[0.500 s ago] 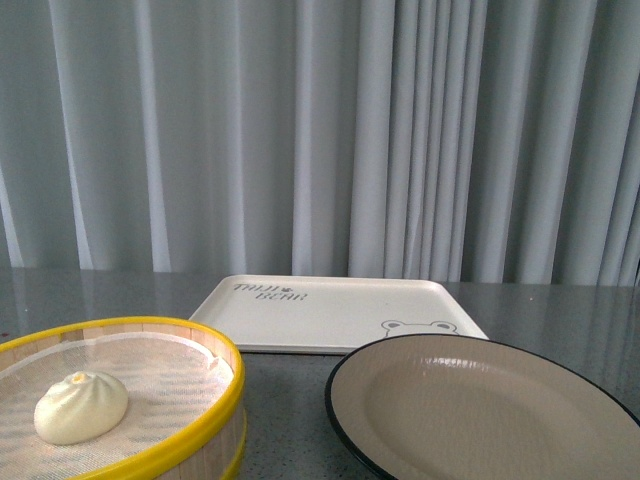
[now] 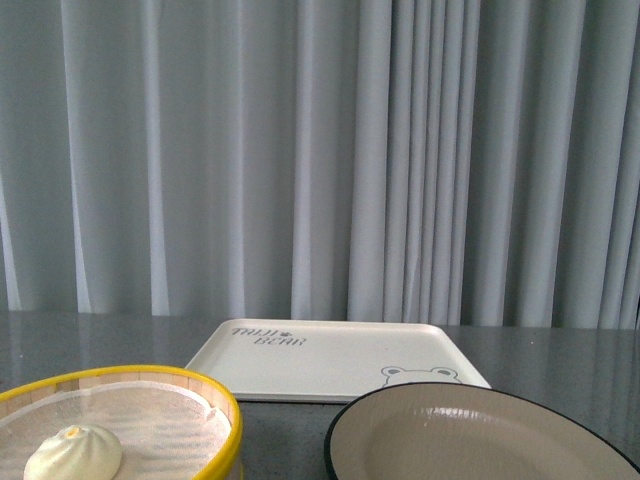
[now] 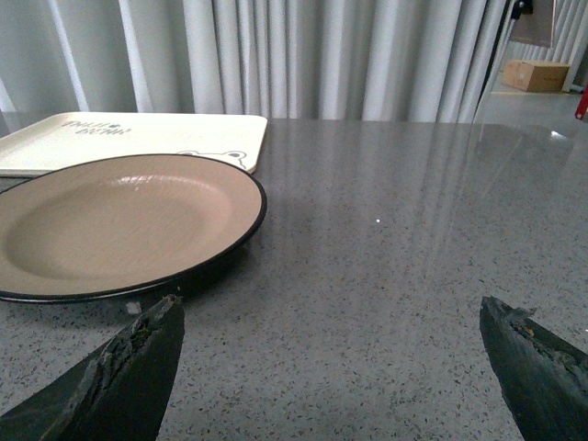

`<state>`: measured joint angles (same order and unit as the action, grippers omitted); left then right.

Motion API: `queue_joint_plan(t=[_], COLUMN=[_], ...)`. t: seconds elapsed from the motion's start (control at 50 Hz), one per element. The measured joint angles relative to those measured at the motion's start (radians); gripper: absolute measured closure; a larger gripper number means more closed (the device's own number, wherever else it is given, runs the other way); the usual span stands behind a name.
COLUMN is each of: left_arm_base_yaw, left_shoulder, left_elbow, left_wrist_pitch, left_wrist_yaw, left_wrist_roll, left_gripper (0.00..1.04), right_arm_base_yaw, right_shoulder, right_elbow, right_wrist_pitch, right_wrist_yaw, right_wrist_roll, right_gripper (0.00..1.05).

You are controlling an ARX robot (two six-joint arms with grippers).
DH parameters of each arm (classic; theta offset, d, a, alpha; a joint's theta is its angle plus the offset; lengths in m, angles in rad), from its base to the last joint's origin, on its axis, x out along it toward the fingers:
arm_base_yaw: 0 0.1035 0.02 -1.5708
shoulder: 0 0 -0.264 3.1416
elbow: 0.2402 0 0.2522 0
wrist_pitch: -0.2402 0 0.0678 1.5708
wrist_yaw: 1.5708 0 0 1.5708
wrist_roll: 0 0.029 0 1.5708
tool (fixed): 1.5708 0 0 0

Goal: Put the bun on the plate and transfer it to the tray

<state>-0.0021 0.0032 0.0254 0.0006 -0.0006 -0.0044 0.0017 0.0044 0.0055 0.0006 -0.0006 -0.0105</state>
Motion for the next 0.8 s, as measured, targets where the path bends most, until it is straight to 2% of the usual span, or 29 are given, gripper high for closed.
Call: queue_joint_plan(t=[0.44, 0.48, 0.539, 0.579, 0.659, 0.699, 0.799], left_arm_base_yaw=[0.0, 0.02, 0.045, 0.05, 0.056, 0.06, 0.056], left_shoulder=[0.0, 0.005, 0.018, 0.046, 0.132, 0.224, 0.435], left_elbow=[0.0, 0.0, 0.0, 0.0, 0.0, 0.002, 0.021], left_wrist_pitch=[0.0, 0.0, 0.011, 0.045, 0.151, 0.259, 0.485], left_wrist_yaw=[0.0, 0.042, 0.194, 0.259, 0.319, 0.364, 0.394], left_wrist_roll=[0.0, -0.024, -0.097, -0.16, -0.269, -0.328, -0.403], left_gripper=[0.07, 0.07, 0.07, 0.07, 0.07, 0.07, 0.07], right_arm_base_yaw=[0.0, 0.0, 0.0, 0.0, 0.0, 0.0, 0.0], right_shoulder=[0.0, 0.0, 0.0, 0.0, 0.0, 0.0, 0.0], right_elbow=[0.0, 0.0, 0.0, 0.0, 0.0, 0.0, 0.0], right_wrist_pitch=[0.0, 0.0, 0.0, 0.0, 0.0, 0.0, 0.0], right_wrist_yaw=[0.0, 0.0, 0.0, -0.002, 0.0, 0.0, 0.0], right_wrist_roll=[0.0, 0.0, 0.0, 0.0, 0.0, 0.0, 0.0], right_gripper=[0.09, 0.09, 0.09, 0.09, 0.09, 0.09, 0.09])
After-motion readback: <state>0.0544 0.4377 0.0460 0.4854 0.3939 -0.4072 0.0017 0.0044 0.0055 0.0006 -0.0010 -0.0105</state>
